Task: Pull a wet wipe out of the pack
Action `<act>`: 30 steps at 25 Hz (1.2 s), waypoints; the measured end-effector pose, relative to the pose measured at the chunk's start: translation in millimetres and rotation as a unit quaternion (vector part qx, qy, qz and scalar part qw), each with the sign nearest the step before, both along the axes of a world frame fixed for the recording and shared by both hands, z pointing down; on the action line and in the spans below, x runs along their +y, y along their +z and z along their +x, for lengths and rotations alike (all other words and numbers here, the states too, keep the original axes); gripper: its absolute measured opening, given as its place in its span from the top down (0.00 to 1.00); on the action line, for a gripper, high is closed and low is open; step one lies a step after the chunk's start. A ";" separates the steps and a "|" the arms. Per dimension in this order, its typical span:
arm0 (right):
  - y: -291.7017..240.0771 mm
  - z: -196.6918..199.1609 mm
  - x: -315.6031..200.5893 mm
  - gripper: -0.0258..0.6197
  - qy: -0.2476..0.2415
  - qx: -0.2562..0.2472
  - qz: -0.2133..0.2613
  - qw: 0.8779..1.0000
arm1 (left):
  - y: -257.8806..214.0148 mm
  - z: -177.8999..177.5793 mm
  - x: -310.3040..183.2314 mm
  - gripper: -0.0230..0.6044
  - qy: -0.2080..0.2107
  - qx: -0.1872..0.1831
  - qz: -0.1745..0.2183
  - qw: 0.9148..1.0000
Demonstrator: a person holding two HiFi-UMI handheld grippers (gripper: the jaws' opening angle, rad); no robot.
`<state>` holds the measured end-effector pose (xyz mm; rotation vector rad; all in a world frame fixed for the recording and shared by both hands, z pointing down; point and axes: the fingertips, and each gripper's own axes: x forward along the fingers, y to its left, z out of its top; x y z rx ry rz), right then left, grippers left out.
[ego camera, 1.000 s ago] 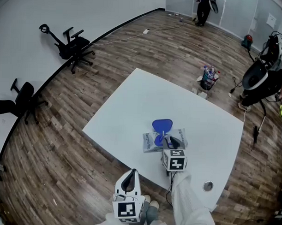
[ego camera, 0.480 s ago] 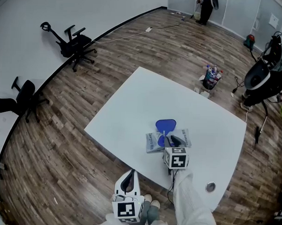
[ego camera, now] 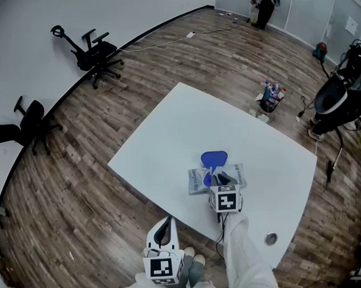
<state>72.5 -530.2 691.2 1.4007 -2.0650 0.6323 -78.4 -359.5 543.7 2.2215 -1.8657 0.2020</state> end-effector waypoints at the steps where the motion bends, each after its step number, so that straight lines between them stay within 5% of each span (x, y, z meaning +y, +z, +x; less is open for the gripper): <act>1: 3.1 0.2 -0.1 0.85 0.001 0.002 -0.006 1.000 | 1.0 -0.9 0.5 0.96 -0.001 0.000 -0.002 1.000; 14: 10.8 0.9 1.8 0.94 0.005 0.043 0.005 0.999 | 9.9 -9.9 3.2 0.96 -0.012 0.006 -0.016 1.000; 30: -38.6 13.6 10.7 0.95 0.040 0.001 0.074 0.996 | -1.2 6.5 -3.0 0.96 0.007 0.009 0.002 1.000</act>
